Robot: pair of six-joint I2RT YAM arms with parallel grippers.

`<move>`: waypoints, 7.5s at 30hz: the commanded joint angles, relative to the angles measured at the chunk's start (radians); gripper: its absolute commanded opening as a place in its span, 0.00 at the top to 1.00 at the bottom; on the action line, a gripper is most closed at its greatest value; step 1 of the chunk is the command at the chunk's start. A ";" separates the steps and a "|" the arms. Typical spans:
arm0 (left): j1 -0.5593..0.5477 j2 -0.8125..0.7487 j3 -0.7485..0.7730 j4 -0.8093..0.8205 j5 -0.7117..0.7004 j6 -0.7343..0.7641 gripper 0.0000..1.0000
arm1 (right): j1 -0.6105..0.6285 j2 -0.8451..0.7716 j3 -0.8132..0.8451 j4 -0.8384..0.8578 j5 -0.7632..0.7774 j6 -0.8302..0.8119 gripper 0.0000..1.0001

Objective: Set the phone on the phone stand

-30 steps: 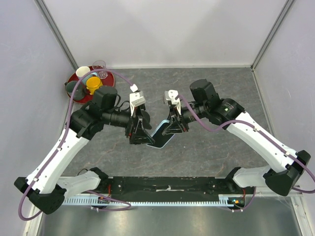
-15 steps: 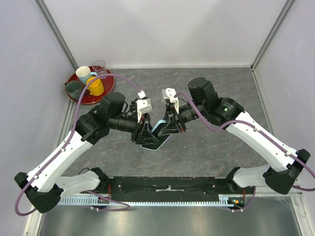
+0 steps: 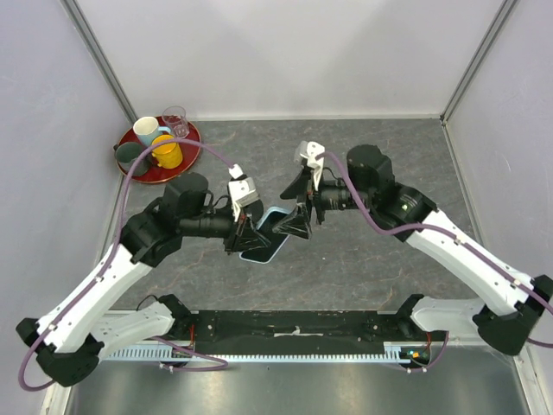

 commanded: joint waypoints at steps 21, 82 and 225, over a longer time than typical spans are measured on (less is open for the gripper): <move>0.001 -0.196 -0.107 0.558 -0.275 -0.467 0.98 | 0.015 -0.102 -0.488 0.963 -0.044 0.649 0.14; 0.002 -0.081 -0.105 0.325 0.195 -0.136 0.98 | 0.003 0.008 0.045 -0.083 -0.237 -0.038 0.64; 0.053 -0.041 -0.443 0.529 -0.428 0.021 0.69 | 0.004 -0.318 -0.261 0.006 0.387 0.080 1.00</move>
